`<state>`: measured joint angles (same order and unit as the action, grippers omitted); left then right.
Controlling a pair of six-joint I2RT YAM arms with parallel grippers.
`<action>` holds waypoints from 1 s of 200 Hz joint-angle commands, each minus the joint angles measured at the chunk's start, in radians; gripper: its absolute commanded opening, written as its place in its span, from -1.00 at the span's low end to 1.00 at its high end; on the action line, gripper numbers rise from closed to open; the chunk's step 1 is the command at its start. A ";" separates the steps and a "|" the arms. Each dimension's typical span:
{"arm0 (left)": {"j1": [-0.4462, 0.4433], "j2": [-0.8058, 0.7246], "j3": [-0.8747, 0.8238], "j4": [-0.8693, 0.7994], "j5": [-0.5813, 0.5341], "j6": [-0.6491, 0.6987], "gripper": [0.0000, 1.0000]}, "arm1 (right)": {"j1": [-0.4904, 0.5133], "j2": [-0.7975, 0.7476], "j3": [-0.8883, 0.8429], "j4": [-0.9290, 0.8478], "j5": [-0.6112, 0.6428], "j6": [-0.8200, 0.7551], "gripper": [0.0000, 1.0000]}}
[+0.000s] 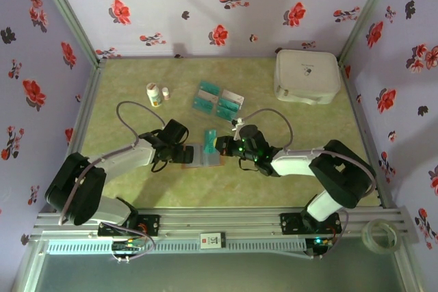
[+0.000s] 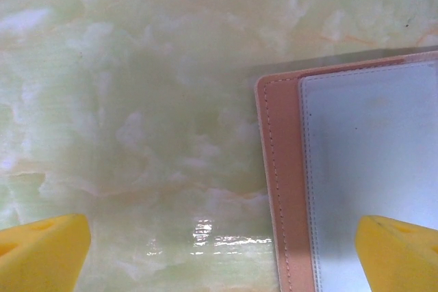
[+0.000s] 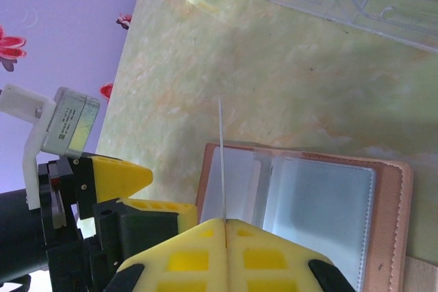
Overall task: Put the credit cards into the card holder
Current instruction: Insert the credit card into the card slot.
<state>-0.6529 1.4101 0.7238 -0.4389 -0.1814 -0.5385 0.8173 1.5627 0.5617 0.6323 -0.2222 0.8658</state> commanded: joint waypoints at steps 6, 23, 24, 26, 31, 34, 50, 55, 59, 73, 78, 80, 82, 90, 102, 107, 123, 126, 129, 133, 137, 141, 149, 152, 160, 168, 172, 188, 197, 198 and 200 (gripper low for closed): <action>-0.010 0.009 -0.011 0.011 -0.035 0.011 0.99 | 0.013 0.026 -0.005 0.036 -0.008 0.012 -1.00; -0.010 0.013 -0.018 0.016 -0.037 0.008 0.99 | 0.016 0.034 -0.005 0.044 -0.011 0.012 -1.00; -0.010 0.013 -0.018 0.017 -0.037 0.008 0.99 | 0.016 0.035 -0.005 0.045 -0.010 0.014 -1.00; -0.010 0.015 -0.019 0.018 -0.038 0.008 0.99 | 0.016 0.035 -0.004 0.046 -0.011 0.014 -1.00; -0.010 0.016 -0.022 0.020 -0.038 0.008 0.99 | 0.017 0.038 -0.003 0.047 -0.012 0.016 -1.00; -0.010 0.018 -0.023 0.021 -0.038 0.008 0.99 | 0.017 0.039 -0.004 0.049 -0.011 0.016 -1.00; -0.010 0.023 -0.029 0.028 -0.039 0.008 0.99 | 0.018 0.046 -0.001 0.056 -0.015 0.019 -1.00; -0.010 0.024 -0.032 0.029 -0.039 0.007 0.99 | 0.017 0.047 -0.001 0.057 -0.015 0.020 -1.00; -0.010 0.025 -0.031 0.029 -0.041 0.006 0.99 | 0.019 0.048 -0.001 0.058 -0.017 0.021 -1.00; -0.010 0.026 -0.035 0.027 -0.045 0.003 0.99 | 0.019 0.053 0.003 0.062 -0.017 0.022 -1.00; -0.010 0.026 -0.035 0.027 -0.046 0.003 0.99 | 0.020 0.054 0.003 0.064 -0.018 0.023 -1.00; -0.010 0.025 -0.036 0.028 -0.046 0.002 0.99 | 0.020 0.056 0.003 0.065 -0.019 0.024 -1.00; -0.010 0.024 -0.036 0.028 -0.047 0.002 0.99 | 0.020 0.056 0.004 0.064 -0.018 0.024 -1.00; -0.011 0.024 -0.036 0.025 -0.050 -0.003 0.99 | 0.022 0.059 0.006 0.065 -0.018 0.023 -1.00; -0.010 0.026 -0.035 0.015 -0.056 -0.009 0.99 | 0.023 0.062 0.009 0.067 -0.019 0.025 -1.00; -0.010 0.028 -0.035 0.014 -0.057 -0.011 0.99 | 0.023 0.063 0.011 0.066 -0.019 0.025 -1.00; -0.010 0.030 -0.038 0.008 -0.058 -0.019 0.99 | 0.024 0.068 0.015 0.067 -0.020 0.025 -1.00; -0.011 0.029 -0.038 0.007 -0.058 -0.021 0.99 | 0.024 0.068 0.016 0.066 -0.020 0.025 -1.00; -0.010 0.031 -0.038 0.008 -0.057 -0.020 0.99 | 0.025 0.069 0.016 0.067 -0.020 0.025 -1.00; -0.010 0.032 -0.040 0.008 -0.056 -0.023 0.99 | 0.025 0.071 0.018 0.066 -0.020 0.025 -1.00; -0.010 0.032 -0.041 0.006 -0.057 -0.026 0.99 | 0.025 0.073 0.018 0.066 -0.020 0.025 -1.00; -0.010 0.032 -0.042 0.006 -0.058 -0.028 0.99 | 0.025 0.074 0.018 0.067 -0.020 0.025 -1.00; -0.010 0.031 -0.044 0.005 -0.058 -0.032 0.99 | 0.025 0.077 0.019 0.069 -0.019 0.025 -1.00; -0.010 0.032 -0.045 0.004 -0.057 -0.035 0.99 | 0.025 0.078 0.020 0.069 -0.020 0.025 -1.00; -0.009 0.032 -0.045 0.001 -0.058 -0.037 0.99 | 0.026 0.080 0.020 0.071 -0.019 0.025 -1.00; -0.009 0.032 -0.048 0.000 -0.057 -0.043 0.99 | 0.025 0.086 0.021 0.073 -0.017 0.025 -1.00; -0.010 0.031 -0.049 0.000 -0.058 -0.044 0.99 | 0.025 0.087 0.021 0.075 -0.016 0.024 -1.00; -0.010 0.032 -0.051 -0.003 -0.059 -0.049 0.99 | 0.025 0.094 0.023 0.080 -0.016 0.027 -1.00; -0.010 0.033 -0.053 -0.004 -0.059 -0.053 0.99 | 0.025 0.100 0.023 0.084 -0.016 0.029 -1.00; -0.010 0.033 -0.053 -0.004 -0.059 -0.053 0.99 | 0.026 0.100 0.024 0.085 -0.017 0.029 -1.00; -0.011 0.032 -0.053 -0.004 -0.059 -0.054 0.99 | 0.025 0.102 0.023 0.086 -0.017 0.029 -1.00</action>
<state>-0.6556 1.4288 0.6861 -0.4191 -0.2104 -0.5690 0.8341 1.6390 0.5625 0.6827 -0.2371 0.8764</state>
